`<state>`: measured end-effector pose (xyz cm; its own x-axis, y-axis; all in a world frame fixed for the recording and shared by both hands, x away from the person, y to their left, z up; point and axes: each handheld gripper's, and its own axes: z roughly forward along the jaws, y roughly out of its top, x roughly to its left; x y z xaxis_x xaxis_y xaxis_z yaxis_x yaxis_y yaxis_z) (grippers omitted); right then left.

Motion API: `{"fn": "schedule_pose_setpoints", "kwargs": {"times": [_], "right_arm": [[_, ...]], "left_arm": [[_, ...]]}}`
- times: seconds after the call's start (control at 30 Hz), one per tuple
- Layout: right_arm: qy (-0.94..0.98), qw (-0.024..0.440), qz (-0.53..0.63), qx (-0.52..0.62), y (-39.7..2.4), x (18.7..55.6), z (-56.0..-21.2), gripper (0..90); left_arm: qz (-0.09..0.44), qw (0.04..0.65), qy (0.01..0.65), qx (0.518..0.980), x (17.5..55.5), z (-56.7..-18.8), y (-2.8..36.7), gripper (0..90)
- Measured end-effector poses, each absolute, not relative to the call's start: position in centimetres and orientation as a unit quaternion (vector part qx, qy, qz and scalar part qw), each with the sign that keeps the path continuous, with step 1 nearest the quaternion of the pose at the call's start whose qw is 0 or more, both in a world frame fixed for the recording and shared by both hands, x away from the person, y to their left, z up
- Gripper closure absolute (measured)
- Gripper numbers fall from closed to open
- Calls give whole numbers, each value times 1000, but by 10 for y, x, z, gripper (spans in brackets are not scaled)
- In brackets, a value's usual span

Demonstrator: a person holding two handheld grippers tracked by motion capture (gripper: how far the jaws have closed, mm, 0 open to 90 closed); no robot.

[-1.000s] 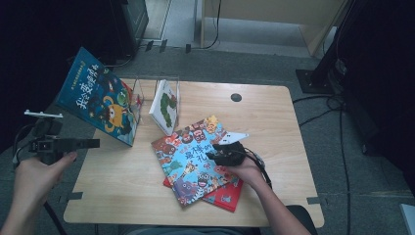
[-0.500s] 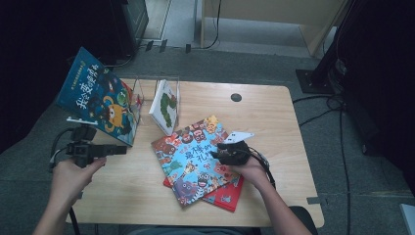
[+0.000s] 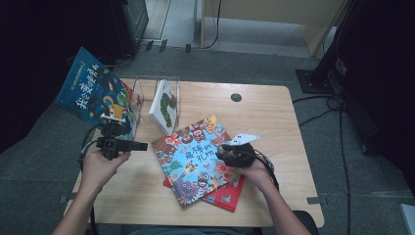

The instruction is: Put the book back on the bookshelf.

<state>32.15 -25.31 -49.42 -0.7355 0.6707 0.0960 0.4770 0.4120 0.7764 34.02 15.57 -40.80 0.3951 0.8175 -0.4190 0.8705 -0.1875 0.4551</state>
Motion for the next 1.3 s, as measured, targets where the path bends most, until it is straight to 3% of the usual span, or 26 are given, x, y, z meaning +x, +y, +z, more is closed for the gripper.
{"fn": "schedule_pose_setpoints", "kwargs": {"times": [0.07, 0.2, 0.5, 0.83, 1.07, 1.3], "right_arm": [[832, 117, 416, 348, -256, 320, -494, 560], [828, 117, 418, 354, -262, 317, -495, 588], [818, 108, 422, 375, -281, 305, -495, 681], [822, 103, 407, 384, -294, 295, -499, 837], [818, 111, 405, 393, -306, 284, -500, 900], [809, 108, 403, 414, -319, 270, -499, 900]], "left_arm": [[-38, 326, 546, 771, 345, -414, 153, 627], [-39, 331, 549, 766, 356, -427, 150, 733], [-43, 331, 548, 767, 370, -448, 142, 870], [-48, 321, 564, 759, 387, -467, 145, 900], [-48, 324, 563, 759, 391, -472, 144, 900], [-39, 324, 567, 757, 394, -476, 144, 900]]}}
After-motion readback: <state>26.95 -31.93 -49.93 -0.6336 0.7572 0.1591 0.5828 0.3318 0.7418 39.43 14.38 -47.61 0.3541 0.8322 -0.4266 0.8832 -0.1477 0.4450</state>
